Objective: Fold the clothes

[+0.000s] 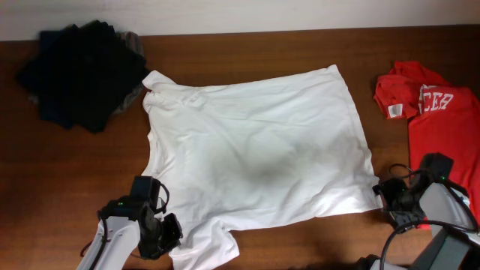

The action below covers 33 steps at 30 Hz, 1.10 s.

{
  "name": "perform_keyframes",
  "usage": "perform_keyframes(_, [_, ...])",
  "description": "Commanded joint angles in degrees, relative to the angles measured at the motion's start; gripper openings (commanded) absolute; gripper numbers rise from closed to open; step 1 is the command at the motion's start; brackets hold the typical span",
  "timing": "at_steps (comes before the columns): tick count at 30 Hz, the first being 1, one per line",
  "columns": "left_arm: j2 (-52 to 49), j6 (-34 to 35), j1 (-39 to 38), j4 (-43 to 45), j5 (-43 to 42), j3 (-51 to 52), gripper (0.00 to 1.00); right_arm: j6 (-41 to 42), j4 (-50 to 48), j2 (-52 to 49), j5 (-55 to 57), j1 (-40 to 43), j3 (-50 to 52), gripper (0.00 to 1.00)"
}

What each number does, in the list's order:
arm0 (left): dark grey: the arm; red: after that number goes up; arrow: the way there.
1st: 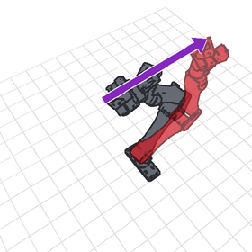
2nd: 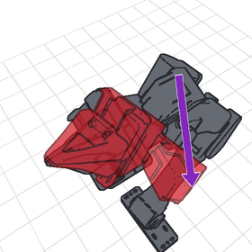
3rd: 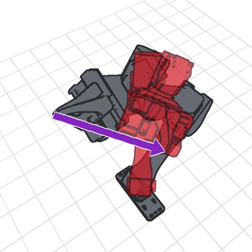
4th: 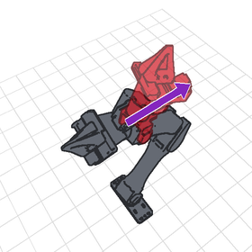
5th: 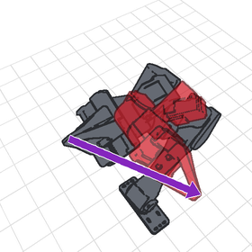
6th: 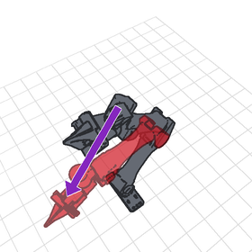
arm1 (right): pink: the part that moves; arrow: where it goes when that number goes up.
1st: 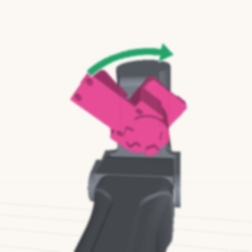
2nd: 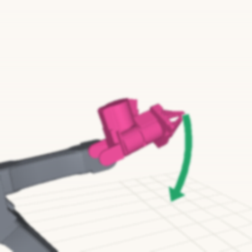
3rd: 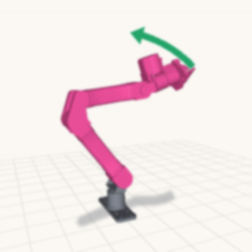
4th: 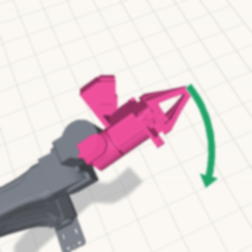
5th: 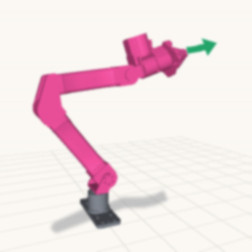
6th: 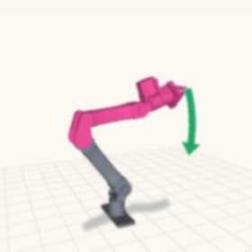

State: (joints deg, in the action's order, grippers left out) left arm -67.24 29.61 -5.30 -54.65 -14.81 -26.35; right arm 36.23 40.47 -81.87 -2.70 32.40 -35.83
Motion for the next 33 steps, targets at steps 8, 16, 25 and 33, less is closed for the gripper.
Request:
perform_keyframes(8, [-0.3, -1.0, 0.0, 0.2, -0.4, 0.2, 0.16, 4.8, -2.0, -4.1, 4.7, -9.2, 2.0, 0.84])
perform_keyframes(16, [-0.3, -1.0, 0.0, 0.2, -0.4, 0.2, 0.16, 4.8, -1.6, -4.1, 4.2, -9.1, 1.9, 0.55])
perform_keyframes(25, [-0.3, -1.0, 0.0, 0.0, -0.5, 0.2, 0.08, 4.7, 7.9, -4.1, 3.4, -9.1, -6.6, 0.33])
perform_keyframes(33, [-0.3, -1.0, 0.0, -0.1, -0.5, 0.2, 0.01, 4.5, 10.0, -4.1, 5.4, -9.1, -8.3, 0.08])
